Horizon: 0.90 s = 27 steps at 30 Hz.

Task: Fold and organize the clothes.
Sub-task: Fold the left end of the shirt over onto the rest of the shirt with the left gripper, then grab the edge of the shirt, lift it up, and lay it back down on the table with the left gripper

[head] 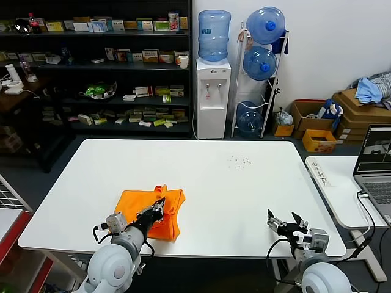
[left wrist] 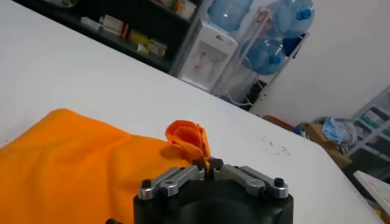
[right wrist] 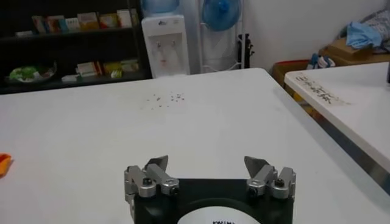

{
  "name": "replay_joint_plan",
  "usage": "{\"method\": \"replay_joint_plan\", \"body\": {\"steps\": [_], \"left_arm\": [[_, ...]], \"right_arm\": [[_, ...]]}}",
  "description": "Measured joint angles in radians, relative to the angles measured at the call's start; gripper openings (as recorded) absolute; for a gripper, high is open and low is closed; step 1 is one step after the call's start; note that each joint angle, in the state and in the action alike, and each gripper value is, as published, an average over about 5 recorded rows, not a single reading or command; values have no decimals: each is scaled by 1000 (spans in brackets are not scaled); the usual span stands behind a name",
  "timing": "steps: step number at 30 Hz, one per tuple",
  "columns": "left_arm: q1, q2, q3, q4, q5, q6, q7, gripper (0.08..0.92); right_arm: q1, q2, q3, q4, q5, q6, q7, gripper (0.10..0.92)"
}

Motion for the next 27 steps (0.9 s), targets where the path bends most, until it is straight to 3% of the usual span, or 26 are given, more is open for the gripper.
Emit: {"method": "replay_joint_plan", "body": {"steps": [5,15,21,27], "left_arm": [[-1,-14,8,5,12,6,7,188],[16,7,-12,-33,7,17,19,473],[54,85,-86,-32,56,-16,79,647],[109,194,-186,75,160,-104,203,797]], "right_arm": [[6,-1,-4,-8,4,0,0,823],[18,1,-16,-21,6,2,0,823],[19,4,-17,-21,6,7,-7,823],[22,12,-23,-26,2,12,-13,823]]}}
